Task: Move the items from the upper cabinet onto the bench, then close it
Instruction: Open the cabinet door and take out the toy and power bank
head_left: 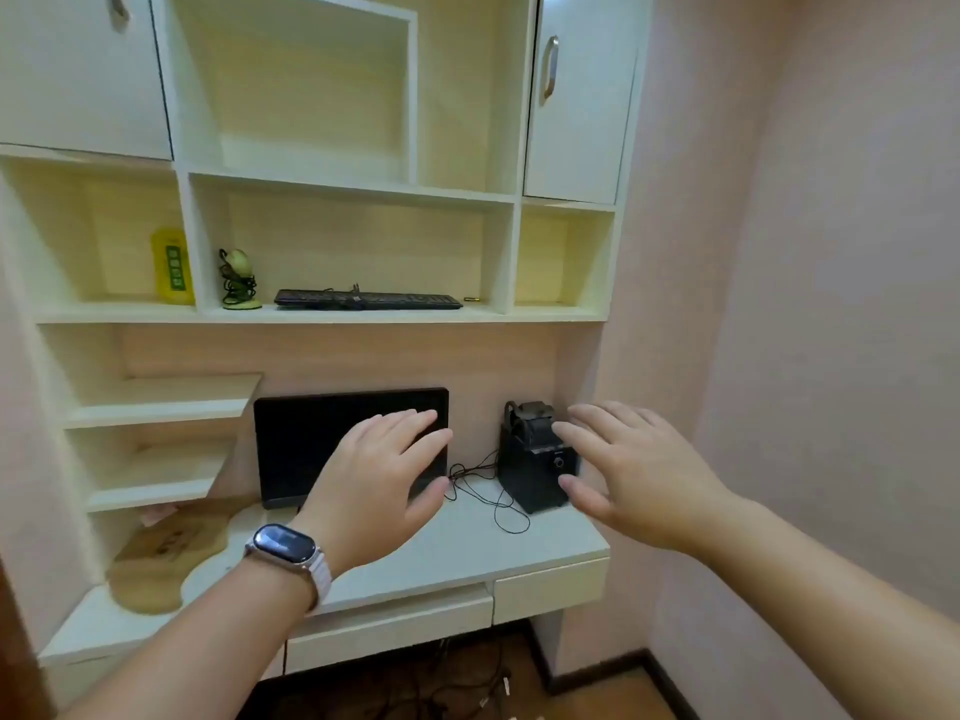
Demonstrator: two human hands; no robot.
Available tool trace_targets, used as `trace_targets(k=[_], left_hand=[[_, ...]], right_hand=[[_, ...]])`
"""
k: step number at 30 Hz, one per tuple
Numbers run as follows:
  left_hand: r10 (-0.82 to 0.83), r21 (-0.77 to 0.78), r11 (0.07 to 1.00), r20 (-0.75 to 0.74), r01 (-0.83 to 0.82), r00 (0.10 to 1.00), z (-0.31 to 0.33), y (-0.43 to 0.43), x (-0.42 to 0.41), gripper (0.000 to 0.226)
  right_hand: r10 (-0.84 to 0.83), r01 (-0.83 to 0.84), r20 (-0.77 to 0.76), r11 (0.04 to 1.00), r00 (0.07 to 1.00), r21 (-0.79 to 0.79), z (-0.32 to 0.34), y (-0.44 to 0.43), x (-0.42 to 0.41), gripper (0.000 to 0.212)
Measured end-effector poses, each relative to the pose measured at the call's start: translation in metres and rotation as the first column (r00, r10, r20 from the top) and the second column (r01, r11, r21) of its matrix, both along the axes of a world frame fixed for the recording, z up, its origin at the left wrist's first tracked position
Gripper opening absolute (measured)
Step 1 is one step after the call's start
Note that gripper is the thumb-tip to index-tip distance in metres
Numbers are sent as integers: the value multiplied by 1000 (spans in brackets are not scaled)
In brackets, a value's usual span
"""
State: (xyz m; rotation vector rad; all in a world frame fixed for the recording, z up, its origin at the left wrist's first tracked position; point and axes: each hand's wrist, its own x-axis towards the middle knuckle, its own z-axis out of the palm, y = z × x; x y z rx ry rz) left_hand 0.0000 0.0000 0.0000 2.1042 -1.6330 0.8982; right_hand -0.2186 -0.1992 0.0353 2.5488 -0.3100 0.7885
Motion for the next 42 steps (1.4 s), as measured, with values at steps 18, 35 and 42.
trace_targets(k=[18,35,42], left_hand=[[-96,-16,995,-13,96,995,-5,-108,130,48],[16,27,999,131,-19,991,36,-315,166,48],[52,-6,999,188,-52,981,62,-363,192,47]], right_hand=[[-25,25,-10,1000,1000,-6,-8,-92,122,48],[111,-112,59,994,992,6,10,-310,194,50],[155,-155,63,988,986,-20,40,-369,223,55]])
